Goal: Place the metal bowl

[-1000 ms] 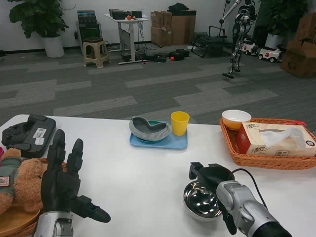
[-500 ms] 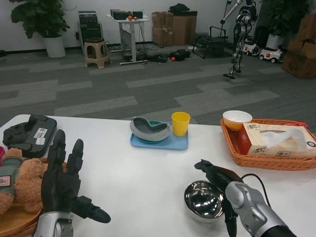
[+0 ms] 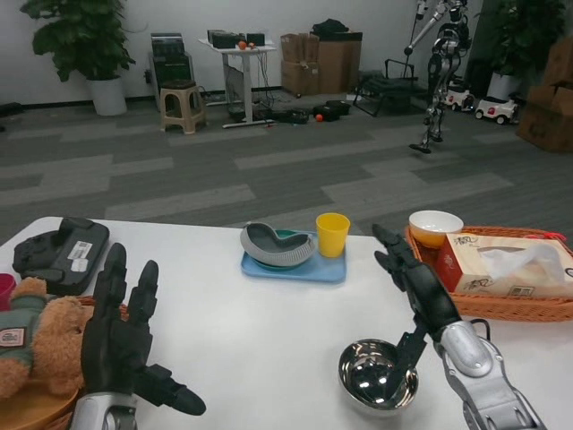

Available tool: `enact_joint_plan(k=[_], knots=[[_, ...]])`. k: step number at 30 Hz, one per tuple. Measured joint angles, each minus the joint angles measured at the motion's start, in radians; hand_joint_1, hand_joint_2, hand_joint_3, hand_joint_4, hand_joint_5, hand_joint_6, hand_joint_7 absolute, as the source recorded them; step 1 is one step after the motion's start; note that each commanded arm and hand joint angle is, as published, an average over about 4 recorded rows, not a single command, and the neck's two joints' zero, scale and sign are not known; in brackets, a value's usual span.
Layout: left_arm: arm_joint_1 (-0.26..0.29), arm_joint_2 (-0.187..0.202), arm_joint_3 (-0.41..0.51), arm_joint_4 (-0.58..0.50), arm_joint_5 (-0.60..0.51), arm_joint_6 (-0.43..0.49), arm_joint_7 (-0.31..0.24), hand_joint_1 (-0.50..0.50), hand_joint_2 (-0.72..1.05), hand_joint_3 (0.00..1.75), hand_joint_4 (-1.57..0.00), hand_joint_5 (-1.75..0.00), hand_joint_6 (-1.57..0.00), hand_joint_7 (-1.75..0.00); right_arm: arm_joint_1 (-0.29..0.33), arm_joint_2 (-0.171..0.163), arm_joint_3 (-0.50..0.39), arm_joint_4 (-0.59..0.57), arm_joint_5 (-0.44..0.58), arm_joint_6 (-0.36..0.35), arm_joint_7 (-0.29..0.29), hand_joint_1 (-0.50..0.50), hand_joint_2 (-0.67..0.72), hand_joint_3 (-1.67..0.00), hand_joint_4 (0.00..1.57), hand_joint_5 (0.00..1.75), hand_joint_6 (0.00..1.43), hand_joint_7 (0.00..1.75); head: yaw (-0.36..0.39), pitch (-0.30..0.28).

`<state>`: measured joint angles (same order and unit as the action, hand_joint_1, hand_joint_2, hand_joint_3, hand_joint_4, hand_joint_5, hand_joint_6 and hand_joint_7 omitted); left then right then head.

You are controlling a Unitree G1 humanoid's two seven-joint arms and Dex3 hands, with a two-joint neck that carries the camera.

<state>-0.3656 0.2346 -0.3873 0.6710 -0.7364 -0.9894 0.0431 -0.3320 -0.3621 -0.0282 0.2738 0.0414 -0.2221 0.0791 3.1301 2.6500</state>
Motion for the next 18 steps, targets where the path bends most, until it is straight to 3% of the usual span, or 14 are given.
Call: enact_joint_plan(k=[4, 6, 12, 18], knots=[[0.000, 0.000, 0.016, -0.001, 0.000, -0.001, 0.000, -0.50, -0.64, 0.00, 0.00, -0.10, 0.00, 0.00, 0.009, -0.001, 0.021, -0.011, 0.181, -0.167, -0.083, -0.46, 0.72, 0.00, 0.00, 0.10, 0.00, 0.14, 0.027, 0.035], [0.000, 0.000, 0.024, -0.003, 0.000, -0.001, 0.000, -0.50, -0.64, 0.00, 0.00, -0.10, 0.00, 0.00, 0.009, -0.002, 0.045, -0.010, 0.227, -0.214, -0.108, -0.46, 0.71, 0.00, 0.00, 0.07, 0.00, 0.14, 0.039, 0.052], [0.004, 0.004, 0.063, -0.036, 0.001, -0.004, 0.000, -0.50, -0.64, 0.00, 0.00, -0.10, 0.00, 0.00, 0.007, -0.003, 0.104, 0.036, 0.255, -0.423, -0.235, -0.46, 0.66, 0.00, 0.00, 0.00, 0.00, 0.14, 0.075, 0.111], [0.007, 0.009, 0.078, -0.073, 0.002, -0.008, -0.001, -0.50, -0.57, 0.00, 0.00, -0.10, 0.00, 0.00, 0.005, -0.003, 0.123, 0.054, 0.258, -0.514, -0.304, -0.42, 0.66, 0.00, 0.00, 0.07, 0.00, 0.21, 0.080, 0.140]])
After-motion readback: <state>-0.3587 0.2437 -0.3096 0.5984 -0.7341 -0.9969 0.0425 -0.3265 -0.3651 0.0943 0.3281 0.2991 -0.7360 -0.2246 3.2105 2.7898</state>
